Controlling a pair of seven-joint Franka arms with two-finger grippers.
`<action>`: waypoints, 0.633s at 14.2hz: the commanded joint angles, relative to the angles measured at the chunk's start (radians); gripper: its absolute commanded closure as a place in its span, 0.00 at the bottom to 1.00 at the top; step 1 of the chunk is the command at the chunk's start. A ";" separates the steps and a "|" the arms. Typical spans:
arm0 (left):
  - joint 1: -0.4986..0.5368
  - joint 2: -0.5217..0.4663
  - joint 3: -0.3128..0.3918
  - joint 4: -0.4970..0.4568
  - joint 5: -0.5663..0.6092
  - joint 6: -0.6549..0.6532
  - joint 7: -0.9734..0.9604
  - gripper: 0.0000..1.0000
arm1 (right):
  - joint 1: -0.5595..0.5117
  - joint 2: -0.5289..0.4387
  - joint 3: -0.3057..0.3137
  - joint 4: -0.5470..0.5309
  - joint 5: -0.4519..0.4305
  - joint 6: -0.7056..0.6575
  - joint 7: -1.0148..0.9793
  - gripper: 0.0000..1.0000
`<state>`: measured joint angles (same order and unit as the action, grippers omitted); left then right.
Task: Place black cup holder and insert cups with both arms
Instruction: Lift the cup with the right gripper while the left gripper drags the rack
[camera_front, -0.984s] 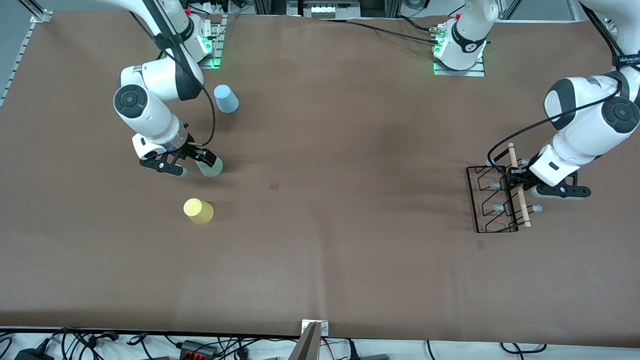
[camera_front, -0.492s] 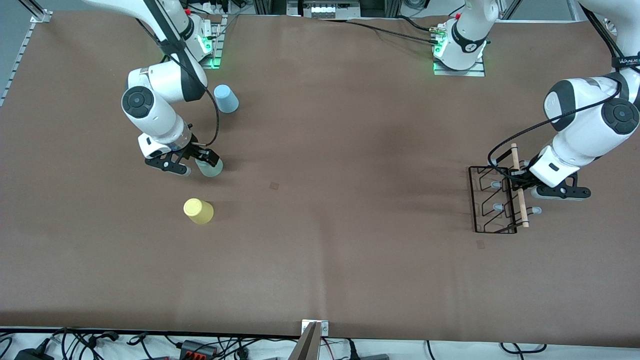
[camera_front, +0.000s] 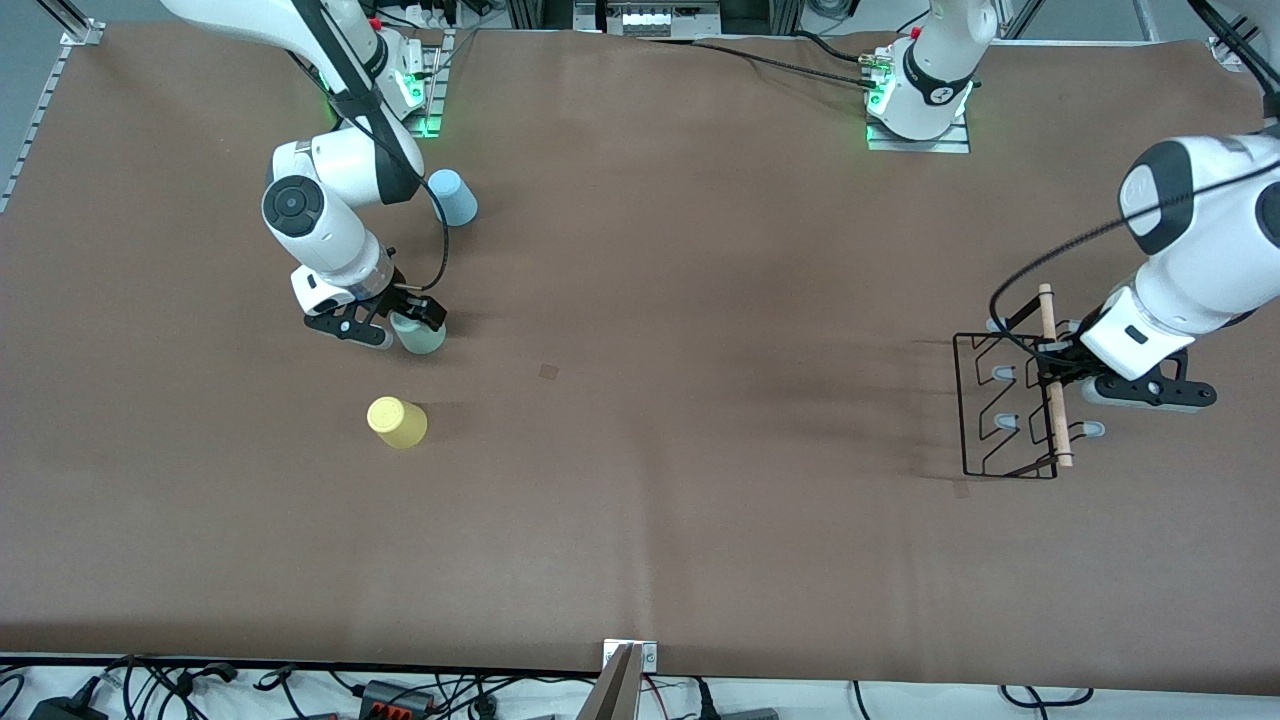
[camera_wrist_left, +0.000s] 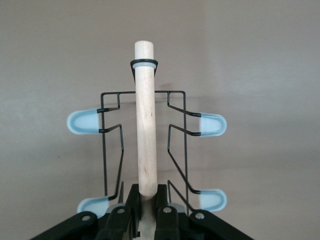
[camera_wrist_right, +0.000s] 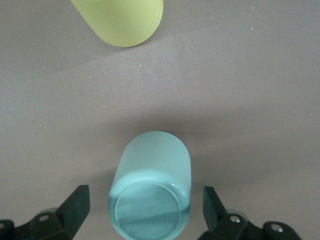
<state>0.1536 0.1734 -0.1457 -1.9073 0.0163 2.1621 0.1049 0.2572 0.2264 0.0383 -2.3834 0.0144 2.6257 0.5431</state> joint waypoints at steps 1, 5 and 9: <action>0.001 -0.008 -0.090 0.042 0.014 -0.051 -0.017 0.99 | 0.008 -0.009 -0.002 -0.019 0.007 0.027 0.009 0.00; -0.002 0.003 -0.273 0.042 0.013 -0.048 -0.219 0.99 | 0.004 -0.010 -0.003 -0.017 0.006 0.027 0.000 0.15; -0.090 0.076 -0.385 0.071 0.016 -0.001 -0.503 0.99 | 0.001 -0.010 -0.003 -0.014 0.006 0.028 -0.002 0.15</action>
<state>0.1121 0.2094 -0.5127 -1.8784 0.0163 2.1498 -0.2831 0.2577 0.2265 0.0374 -2.3832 0.0144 2.6338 0.5434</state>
